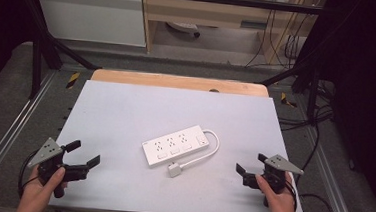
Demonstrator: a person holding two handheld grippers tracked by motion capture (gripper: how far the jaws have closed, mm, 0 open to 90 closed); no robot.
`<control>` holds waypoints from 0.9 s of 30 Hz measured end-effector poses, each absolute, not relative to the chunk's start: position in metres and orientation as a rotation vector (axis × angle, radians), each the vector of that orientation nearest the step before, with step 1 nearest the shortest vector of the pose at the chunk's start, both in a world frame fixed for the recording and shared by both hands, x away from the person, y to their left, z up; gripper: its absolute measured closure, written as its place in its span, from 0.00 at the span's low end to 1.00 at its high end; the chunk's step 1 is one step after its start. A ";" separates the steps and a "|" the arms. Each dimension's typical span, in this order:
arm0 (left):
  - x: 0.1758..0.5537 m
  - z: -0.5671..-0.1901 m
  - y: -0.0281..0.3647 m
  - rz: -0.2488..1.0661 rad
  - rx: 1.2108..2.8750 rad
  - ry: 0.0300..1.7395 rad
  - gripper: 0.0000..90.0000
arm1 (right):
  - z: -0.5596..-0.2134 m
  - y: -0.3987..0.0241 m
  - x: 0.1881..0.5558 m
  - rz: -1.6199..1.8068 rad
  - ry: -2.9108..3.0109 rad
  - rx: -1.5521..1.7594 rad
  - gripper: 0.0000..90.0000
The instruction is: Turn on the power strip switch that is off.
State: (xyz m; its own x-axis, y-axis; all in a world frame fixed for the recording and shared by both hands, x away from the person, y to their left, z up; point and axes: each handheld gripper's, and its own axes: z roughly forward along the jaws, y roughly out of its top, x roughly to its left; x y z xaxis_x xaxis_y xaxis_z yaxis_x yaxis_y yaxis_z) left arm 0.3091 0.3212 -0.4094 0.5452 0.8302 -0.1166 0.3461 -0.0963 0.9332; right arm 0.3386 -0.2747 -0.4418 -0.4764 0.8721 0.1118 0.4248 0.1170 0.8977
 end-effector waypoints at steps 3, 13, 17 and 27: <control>0.309 -0.410 0.321 0.550 1.686 0.999 0.06 | -0.441 -0.274 0.338 1.328 1.959 1.272 0.04; 0.310 -0.411 0.320 0.545 1.695 0.999 0.06 | -0.435 -0.277 0.339 1.331 1.954 1.287 0.04; 0.310 -0.411 0.320 0.542 1.694 0.998 0.06 | -0.429 -0.278 0.339 1.348 1.932 1.281 0.04; 0.310 -0.412 0.320 0.537 1.703 1.000 0.06 | -0.417 -0.276 0.335 1.375 1.910 1.253 0.04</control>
